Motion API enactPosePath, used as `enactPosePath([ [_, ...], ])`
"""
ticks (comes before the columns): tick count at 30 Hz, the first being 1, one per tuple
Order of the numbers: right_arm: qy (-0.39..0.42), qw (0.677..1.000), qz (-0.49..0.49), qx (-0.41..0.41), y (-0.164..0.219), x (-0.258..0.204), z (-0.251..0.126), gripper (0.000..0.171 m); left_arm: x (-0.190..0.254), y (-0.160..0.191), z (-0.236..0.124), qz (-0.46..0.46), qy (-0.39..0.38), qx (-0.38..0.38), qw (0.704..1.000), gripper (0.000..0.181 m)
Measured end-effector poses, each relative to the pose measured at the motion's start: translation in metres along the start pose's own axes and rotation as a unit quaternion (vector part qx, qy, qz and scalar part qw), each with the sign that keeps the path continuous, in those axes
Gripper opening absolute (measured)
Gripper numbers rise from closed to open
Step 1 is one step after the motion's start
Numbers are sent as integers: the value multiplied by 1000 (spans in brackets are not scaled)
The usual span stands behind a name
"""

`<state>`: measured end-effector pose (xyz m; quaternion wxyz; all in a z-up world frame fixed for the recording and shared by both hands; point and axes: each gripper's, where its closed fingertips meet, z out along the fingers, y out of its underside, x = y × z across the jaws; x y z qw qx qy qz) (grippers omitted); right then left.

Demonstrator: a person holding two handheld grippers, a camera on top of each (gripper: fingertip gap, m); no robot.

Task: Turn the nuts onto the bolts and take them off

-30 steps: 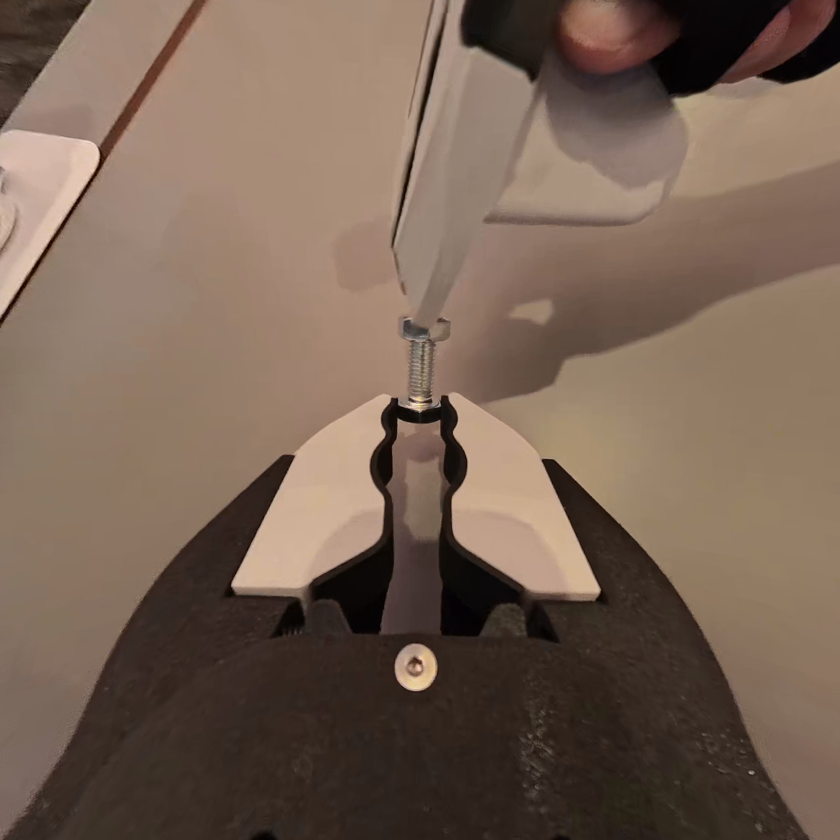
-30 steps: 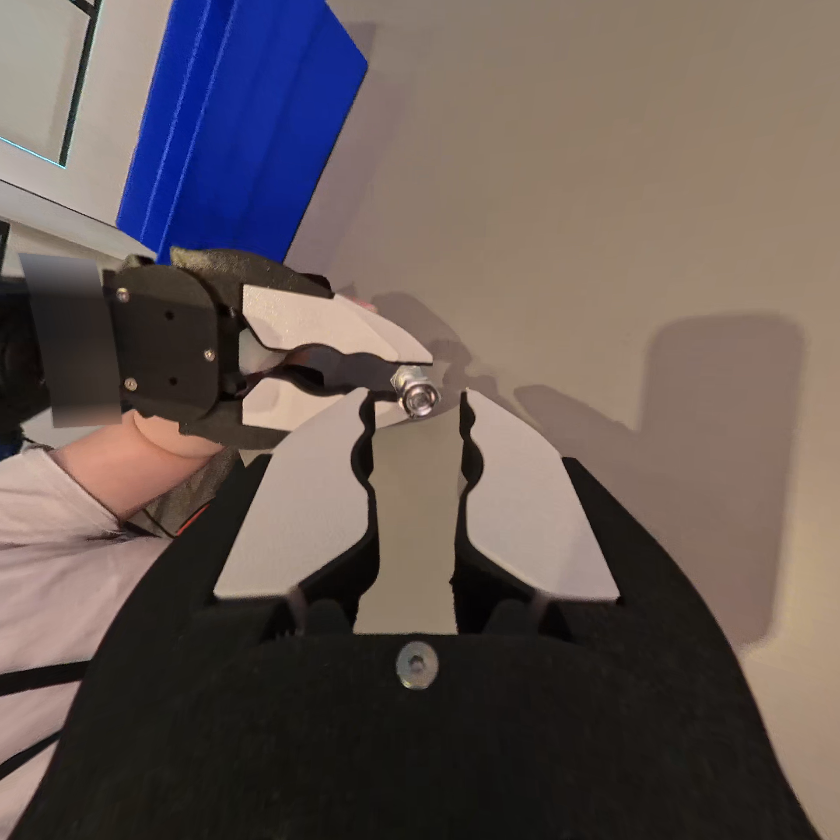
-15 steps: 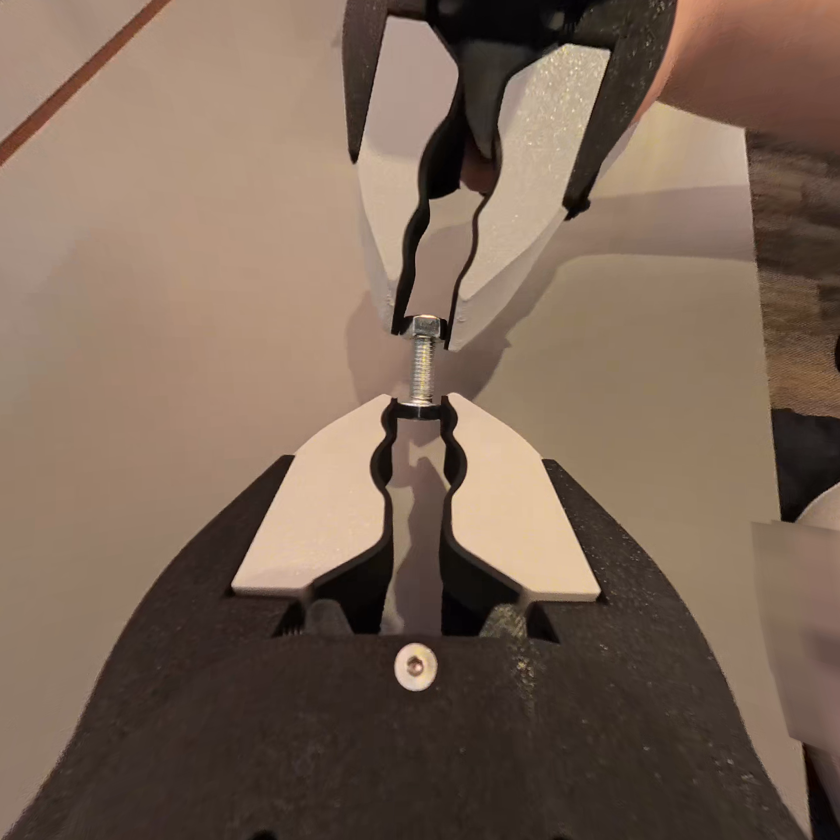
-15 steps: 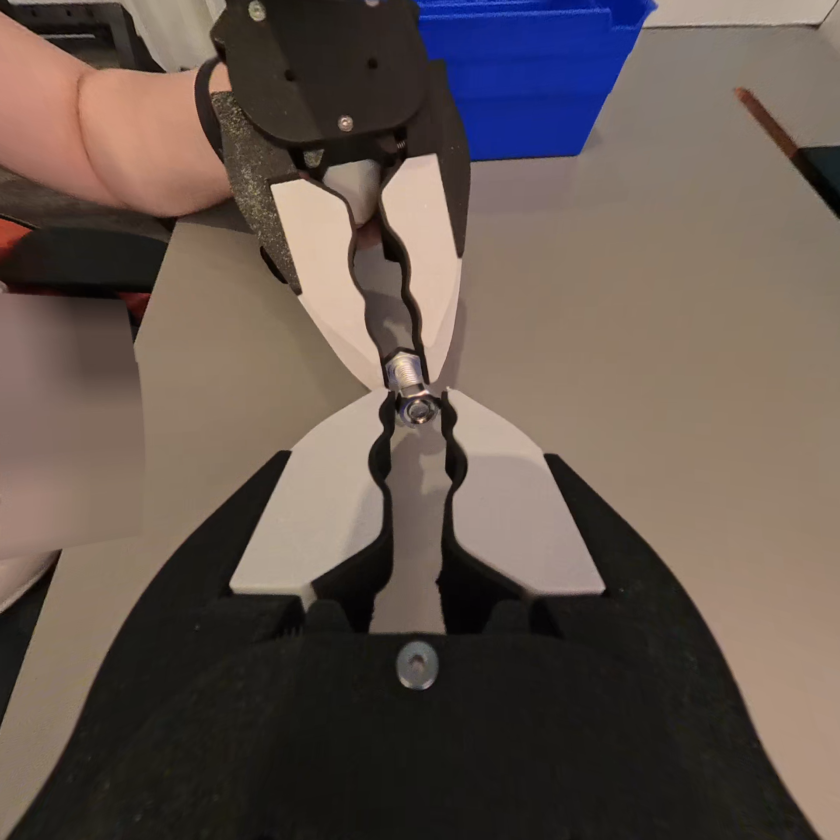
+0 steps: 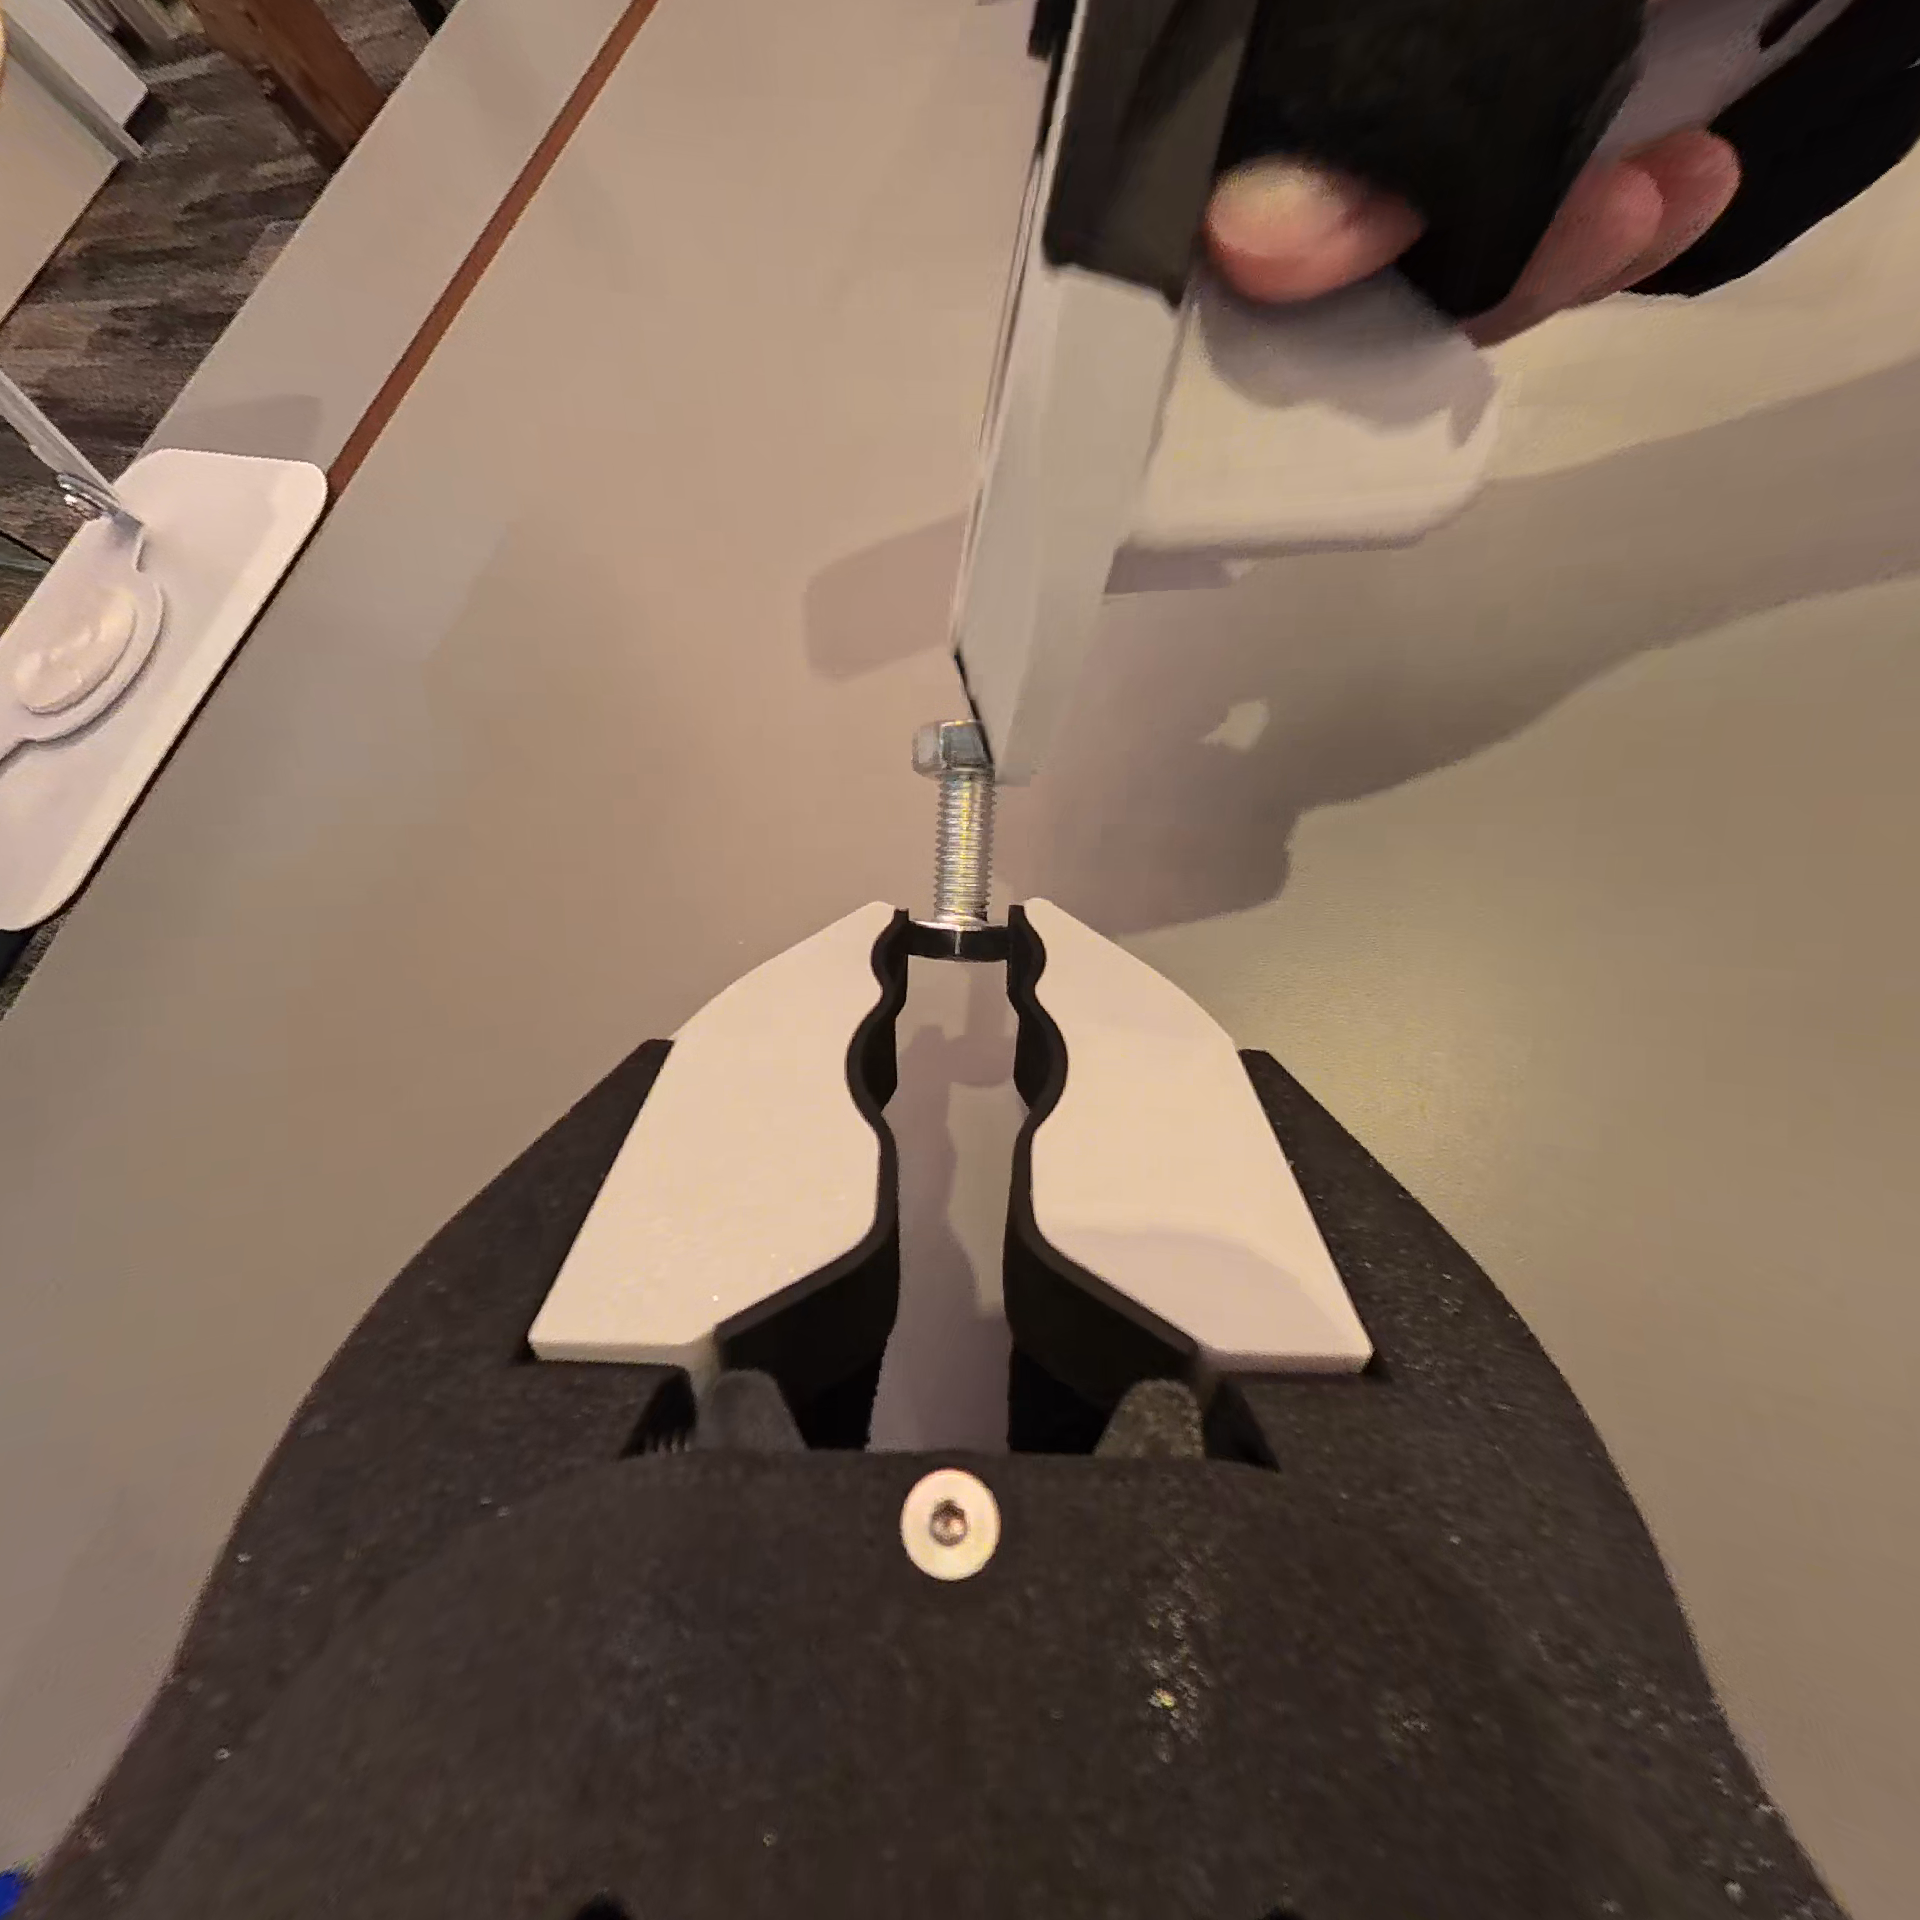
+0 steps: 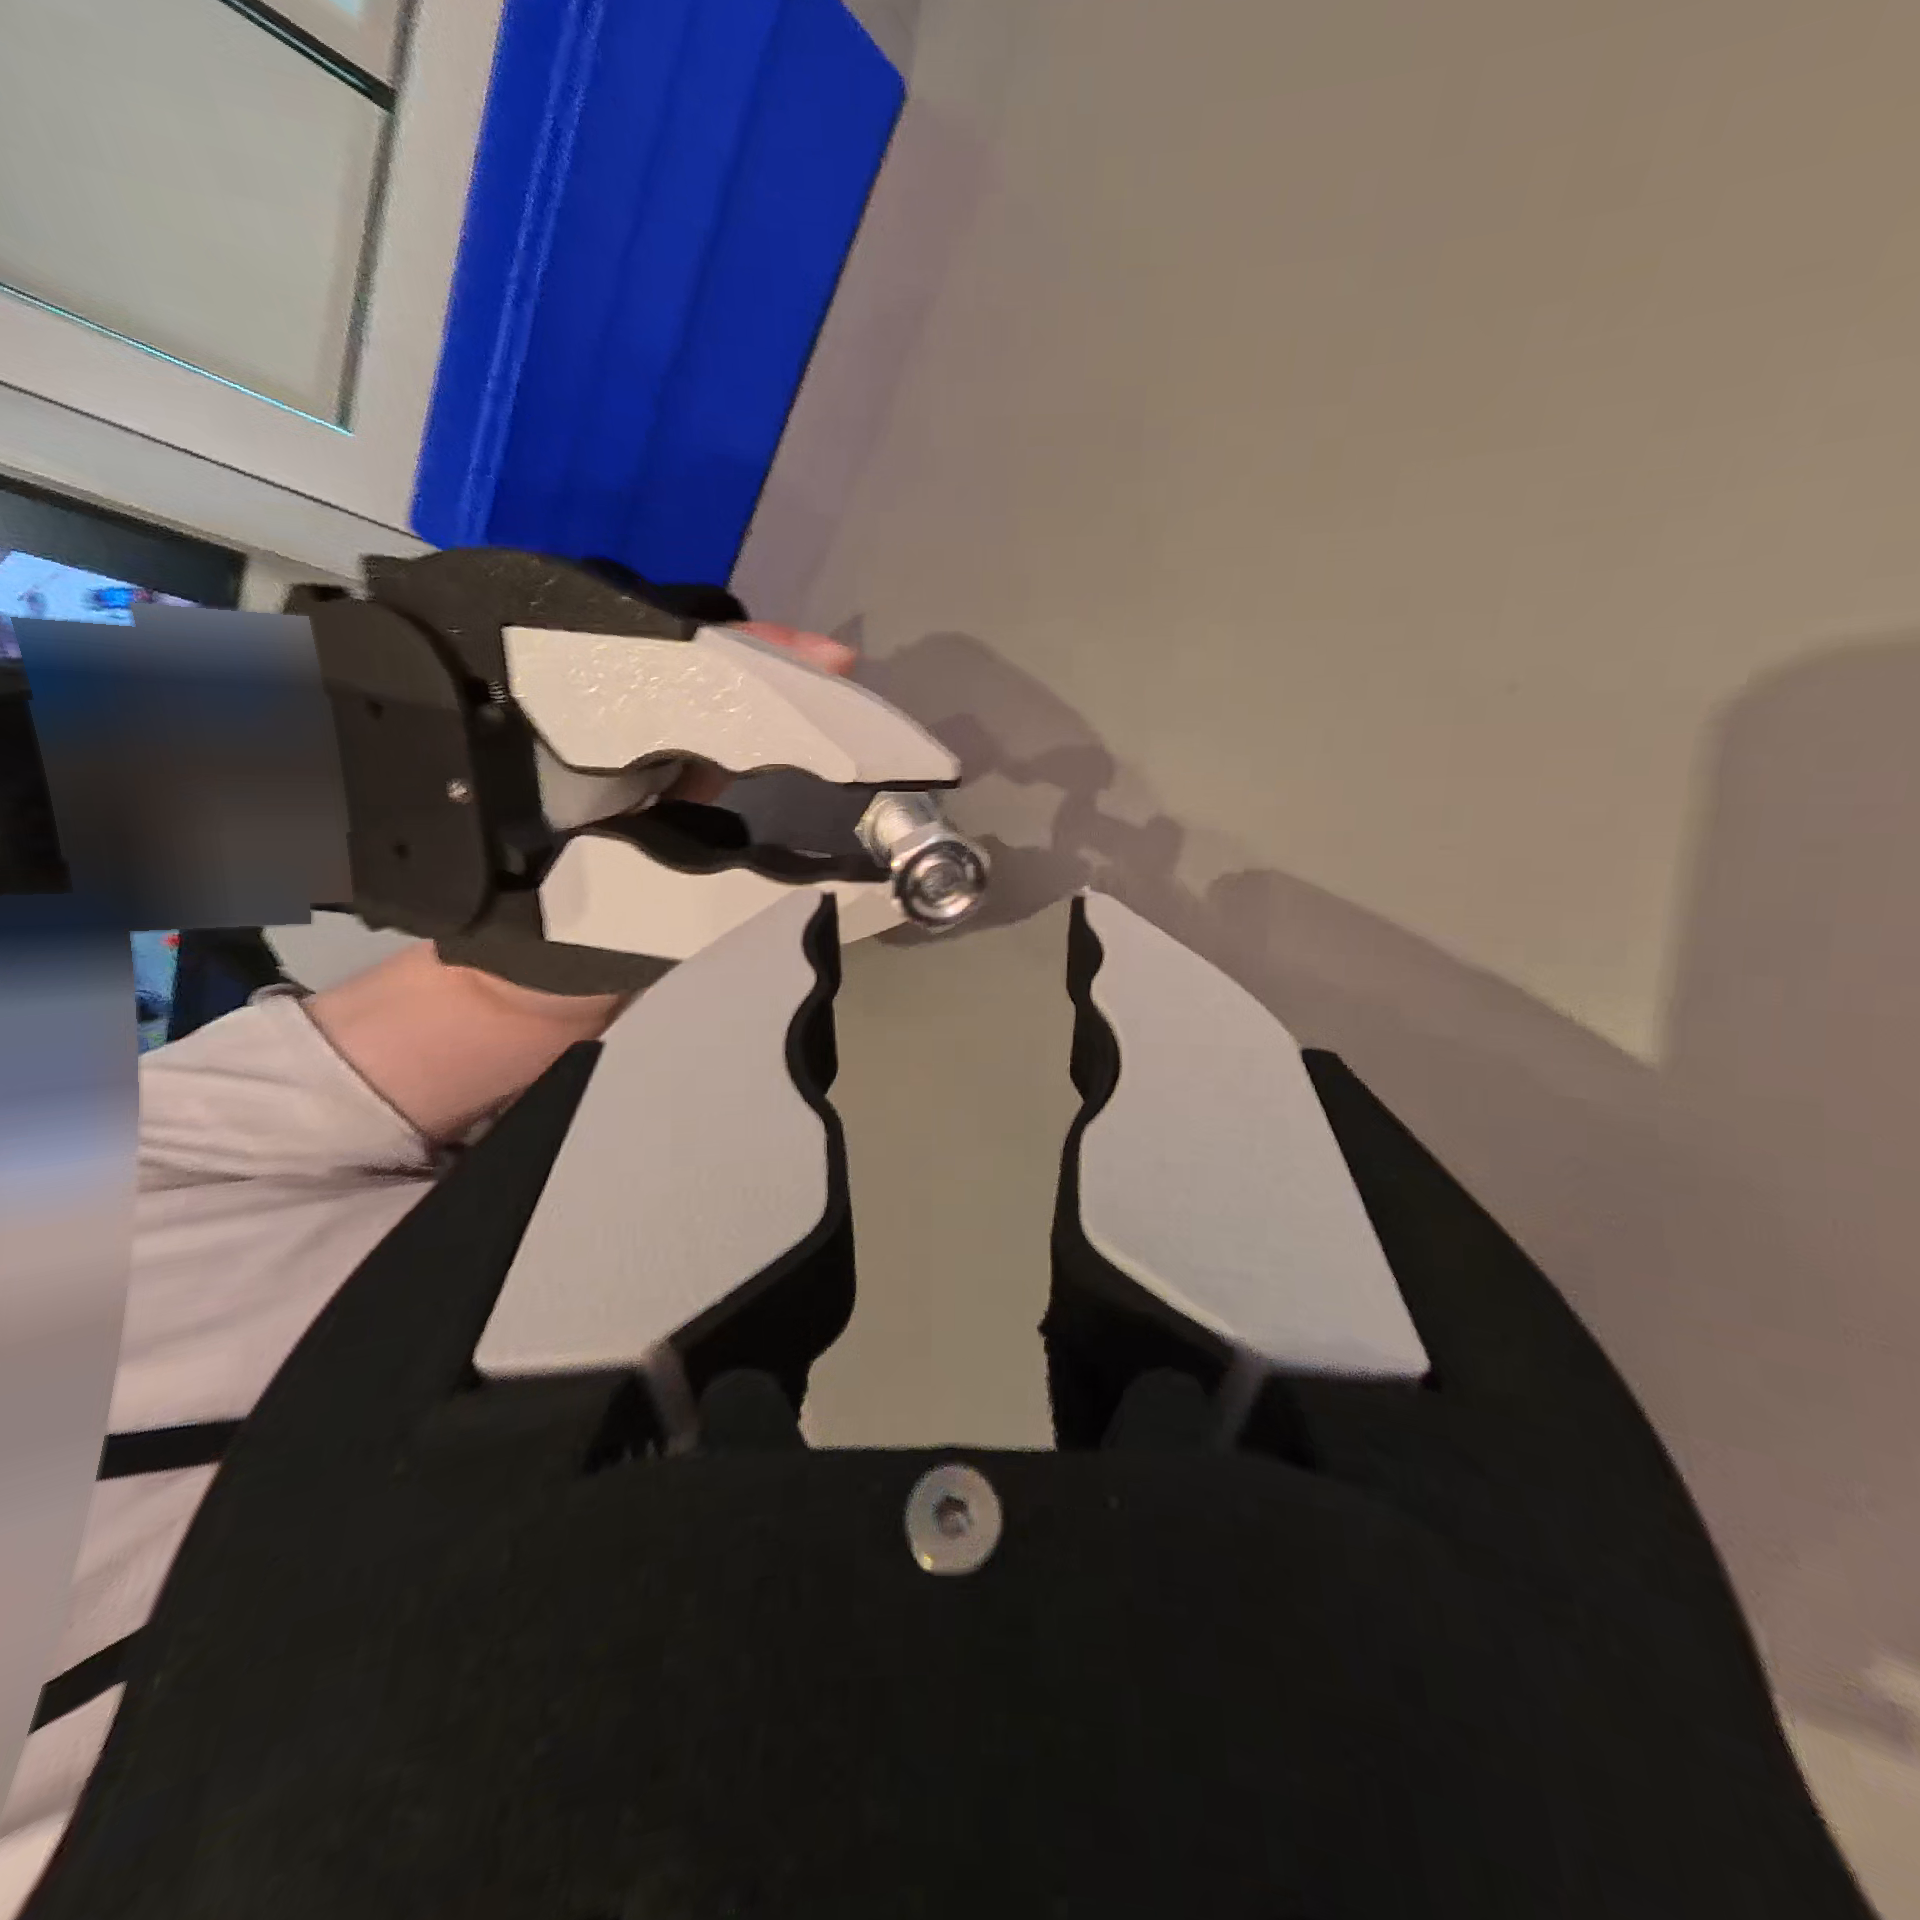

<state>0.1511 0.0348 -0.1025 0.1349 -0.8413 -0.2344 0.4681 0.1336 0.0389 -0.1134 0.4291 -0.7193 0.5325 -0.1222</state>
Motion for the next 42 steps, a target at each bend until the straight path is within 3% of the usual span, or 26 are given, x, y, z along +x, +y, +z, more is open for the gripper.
enactPosePath([
  [4,-5,1000,-21,-19,-1,-6,7,18,-1,0,-1,2,-3,0,1000,18],
  [9,-10,990,-129,-57,5,-7,5,18,5,-2,-3,-1,22,6,1000,18],
  [11,-21,969,-236,-76,11,-8,2,18,12,-5,-6,-12,52,16,998,18],
  [14,-38,911,-404,-76,21,-11,-3,17,25,-10,-10,-22,102,28,994,18],
  [16,-28,888,-455,-57,21,-10,-4,17,26,-10,-10,-21,101,29,994,18],
  [19,-12,884,-466,-39,19,-9,-3,17,24,-9,-9,-9,88,26,996,18],
  [21,-13,905,-425,-10,13,-12,-5,32,21,-8,-8,-4,75,22,997,18],
  [25,-48,983,-179,14,-1,-13,-9,39,10,-4,-6,11,34,12,999,18],
  [27,-63,995,-70,13,-2,-13,-8,35,8,-3,-5,11,24,7,1000,18],
  [30,-46,999,1,7,0,-8,-3,39,7,-2,-4,14,19,5,1000,18],
  [32,-30,1000,3,-4,3,-5,1,37,8,-3,-4,14,21,5,1000,18],
  [34,-23,999,-12,-19,5,-5,3,18,7,-2,-5,13,20,4,1000,18],
  [36,-24,998,-46,-26,6,-6,3,18,8,-3,-5,11,25,7,1000,18],
  [39,-40,985,-162,-40,9,-10,-1,18,12,-8,-9,-2,49,23,999,18],
  [42,-56,933,-353,-31,17,-12,-5,17,22,-14,-14,-13,88,40,995,18],
])
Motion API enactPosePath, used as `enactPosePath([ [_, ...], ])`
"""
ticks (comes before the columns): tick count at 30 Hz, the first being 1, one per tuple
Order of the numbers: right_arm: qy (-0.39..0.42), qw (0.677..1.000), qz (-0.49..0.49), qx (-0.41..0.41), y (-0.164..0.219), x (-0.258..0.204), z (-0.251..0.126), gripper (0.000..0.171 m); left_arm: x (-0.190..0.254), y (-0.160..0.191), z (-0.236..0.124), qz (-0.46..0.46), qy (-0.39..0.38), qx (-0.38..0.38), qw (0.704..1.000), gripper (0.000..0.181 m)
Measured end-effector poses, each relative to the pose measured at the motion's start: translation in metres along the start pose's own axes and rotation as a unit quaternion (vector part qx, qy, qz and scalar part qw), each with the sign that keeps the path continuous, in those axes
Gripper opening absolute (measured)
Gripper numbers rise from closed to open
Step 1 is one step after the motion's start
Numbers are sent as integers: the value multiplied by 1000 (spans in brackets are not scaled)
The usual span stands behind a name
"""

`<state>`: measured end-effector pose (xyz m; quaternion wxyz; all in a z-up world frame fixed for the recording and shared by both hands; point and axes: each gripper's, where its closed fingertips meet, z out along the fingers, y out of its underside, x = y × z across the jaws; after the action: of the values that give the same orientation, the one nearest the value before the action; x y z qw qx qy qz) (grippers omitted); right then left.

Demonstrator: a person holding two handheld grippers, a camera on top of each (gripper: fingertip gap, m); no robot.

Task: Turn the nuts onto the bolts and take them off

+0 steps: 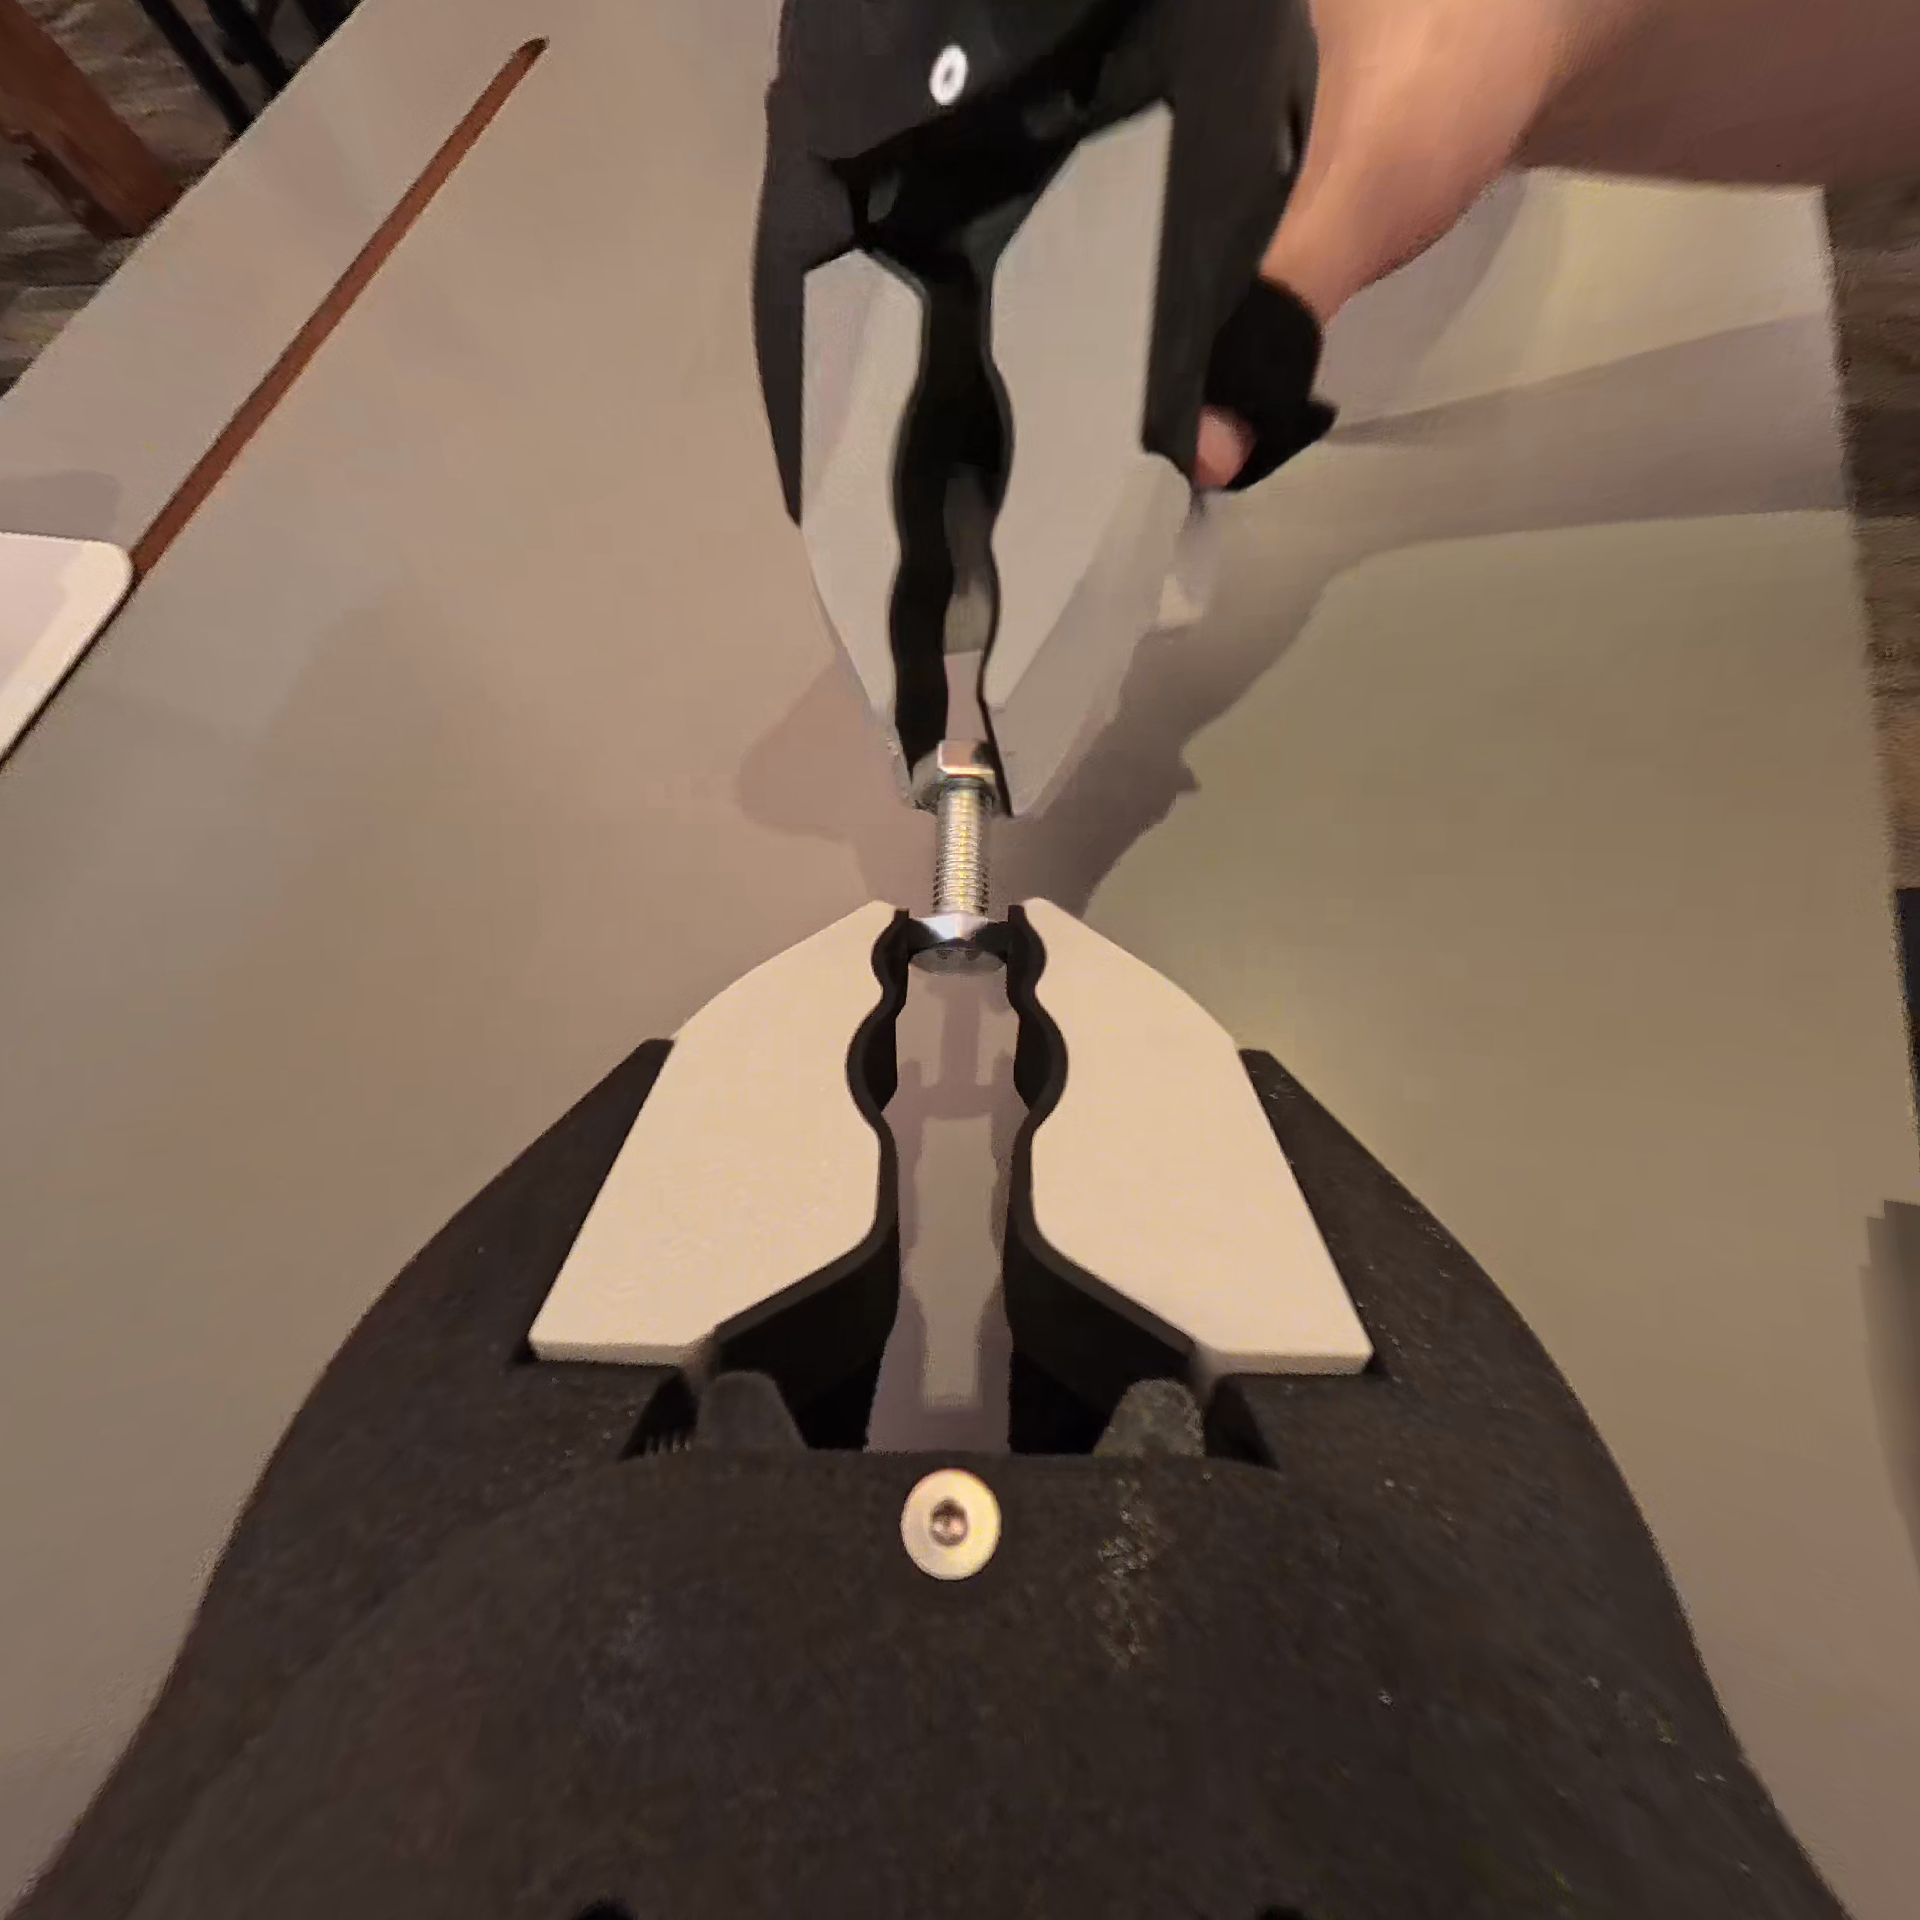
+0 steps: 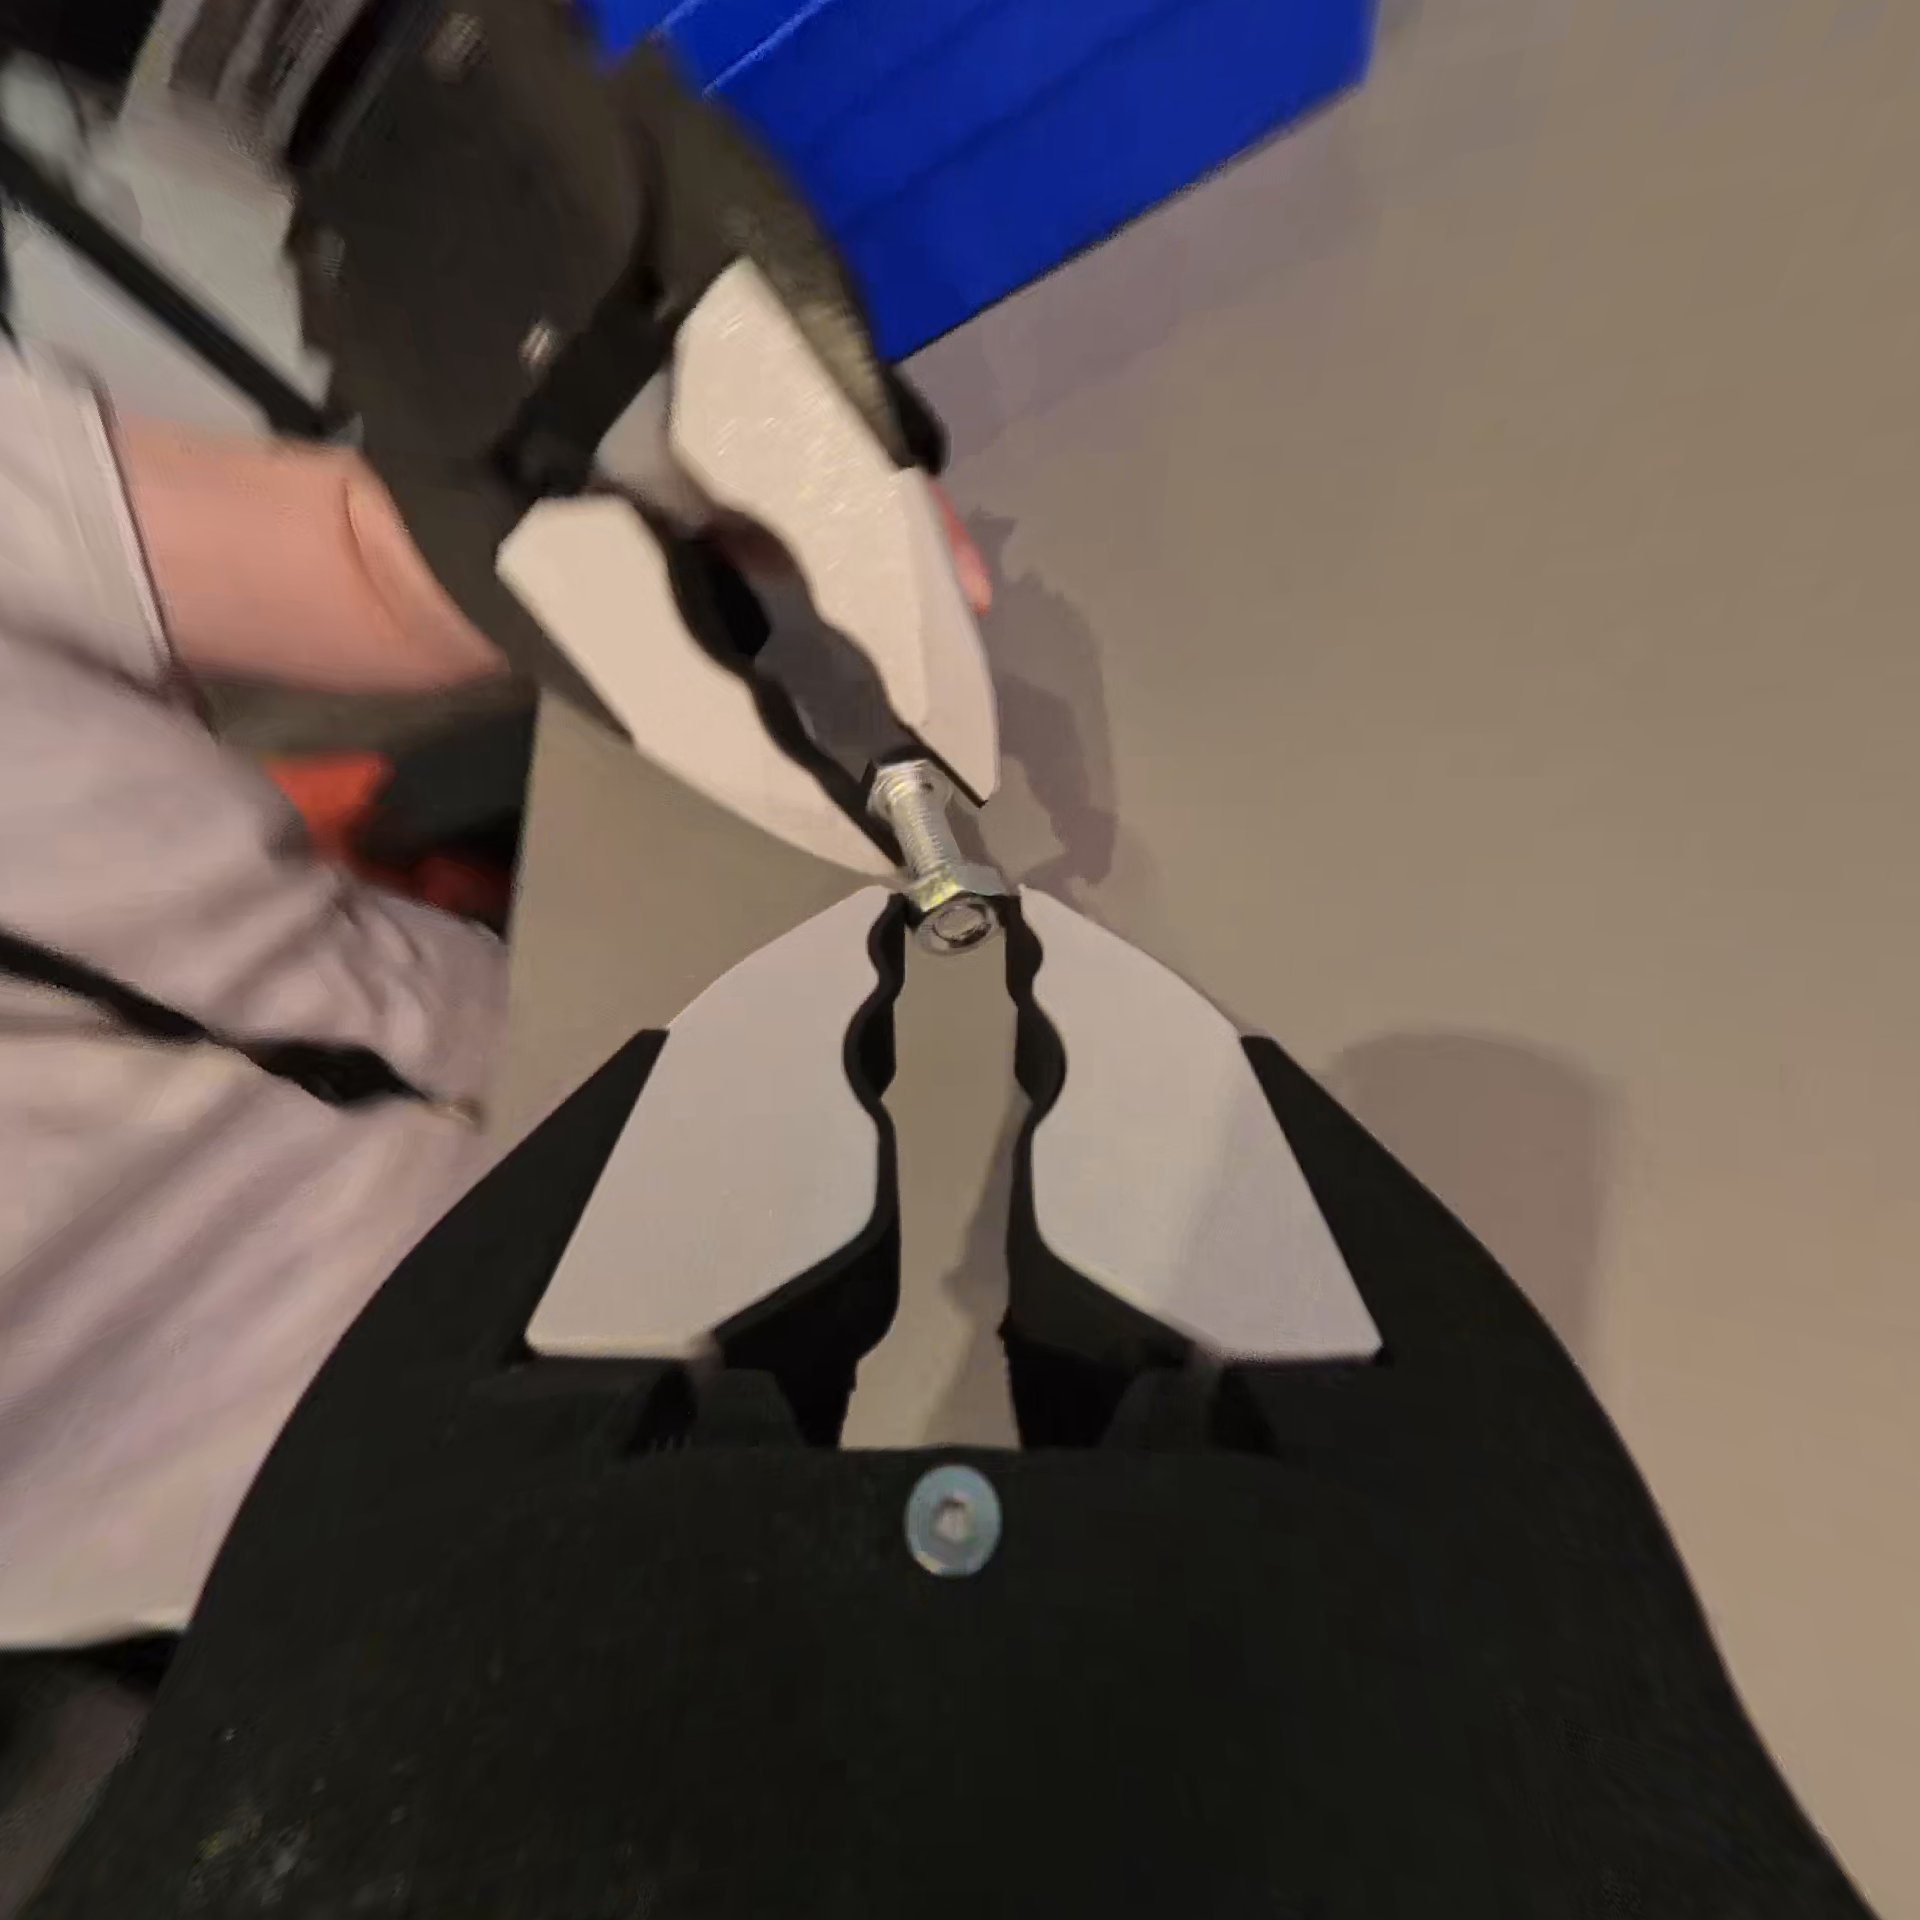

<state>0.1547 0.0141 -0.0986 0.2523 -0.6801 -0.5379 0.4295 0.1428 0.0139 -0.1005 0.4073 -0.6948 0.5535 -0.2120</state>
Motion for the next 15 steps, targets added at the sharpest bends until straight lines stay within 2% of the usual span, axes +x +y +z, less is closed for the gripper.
enactPosePath([
  [2,24,994,-107,10,3,0,-1,17,3,-3,1,-3,7,7,1000,18],
  [7,29,995,-97,14,8,2,4,21,2,3,4,16,-7,-9,1000,18],
  [10,8,998,-13,68,-7,0,-2,41,0,2,3,18,-14,-9,1000,18],
  [13,-9,989,118,88,-15,7,-10,47,-3,2,2,16,-21,-8,1000,18],
  [15,-12,972,221,75,-12,13,-11,45,-7,2,2,21,-37,-9,999,18],
])
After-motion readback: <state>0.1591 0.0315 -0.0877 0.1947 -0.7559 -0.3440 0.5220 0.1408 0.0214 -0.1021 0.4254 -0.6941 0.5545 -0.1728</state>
